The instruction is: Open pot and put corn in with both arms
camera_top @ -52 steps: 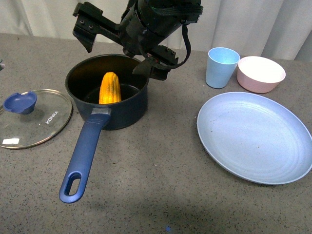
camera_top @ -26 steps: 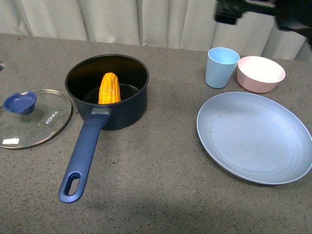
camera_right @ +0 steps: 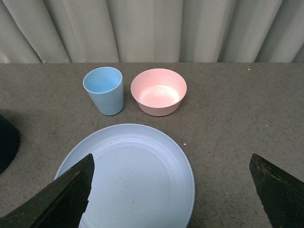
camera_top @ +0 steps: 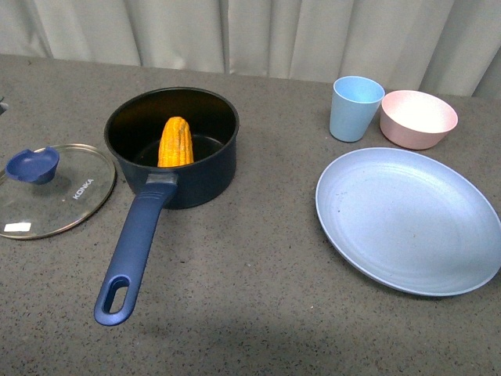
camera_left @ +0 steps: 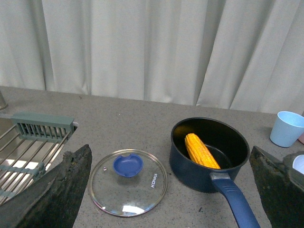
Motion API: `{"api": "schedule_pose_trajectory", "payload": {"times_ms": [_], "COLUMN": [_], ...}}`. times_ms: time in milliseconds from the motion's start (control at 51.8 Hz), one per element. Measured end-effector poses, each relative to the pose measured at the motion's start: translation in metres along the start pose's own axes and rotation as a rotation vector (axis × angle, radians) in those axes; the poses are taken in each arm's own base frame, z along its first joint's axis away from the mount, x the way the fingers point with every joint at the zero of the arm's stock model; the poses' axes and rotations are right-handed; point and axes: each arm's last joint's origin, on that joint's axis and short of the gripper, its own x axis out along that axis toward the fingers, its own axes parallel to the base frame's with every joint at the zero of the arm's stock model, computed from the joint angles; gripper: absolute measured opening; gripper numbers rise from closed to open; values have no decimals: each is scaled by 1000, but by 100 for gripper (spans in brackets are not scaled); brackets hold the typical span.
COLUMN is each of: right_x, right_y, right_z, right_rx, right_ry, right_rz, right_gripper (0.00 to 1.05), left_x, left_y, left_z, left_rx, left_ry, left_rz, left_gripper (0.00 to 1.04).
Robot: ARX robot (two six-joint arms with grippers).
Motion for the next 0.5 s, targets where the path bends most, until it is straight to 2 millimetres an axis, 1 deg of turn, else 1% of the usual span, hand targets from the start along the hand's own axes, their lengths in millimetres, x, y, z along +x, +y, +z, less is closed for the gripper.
{"api": "schedule_pose_trajectory", "payload": {"times_ms": [39, 135, 232, 309, 328, 405, 444, 502], "right_x": [-2, -7, -17, -24, -25, -30, -31, -33], "right_y": [-2, -6, -9, -11, -12, -16, -19, -24], "right_z": [-2, -10, -12, -12, -12, -19, -22, -29], "right_rx": [-4, -20, -25, -30, -30, -34, -38, -37], "right_ry": [-12, -199, -303, -335, -336, -355, -349, -324], "right_rz": [-2, 29, 36, 34, 33, 44, 55, 36], "right_gripper": [95, 80, 65, 53, 51, 39, 33, 22], "left_x": [0, 0, 0, 0, 0, 0, 0, 0], "left_y": [0, 0, 0, 0, 0, 0, 0, 0], "left_z": [0, 0, 0, 0, 0, 0, 0, 0], "left_rx": [0, 0, 0, 0, 0, 0, 0, 0], "left_ry": [0, 0, 0, 0, 0, 0, 0, 0], "left_rz": [0, 0, 1, 0, 0, 0, 0, 0], "left_gripper": [98, 98, 98, 98, 98, 98, 98, 98]}}
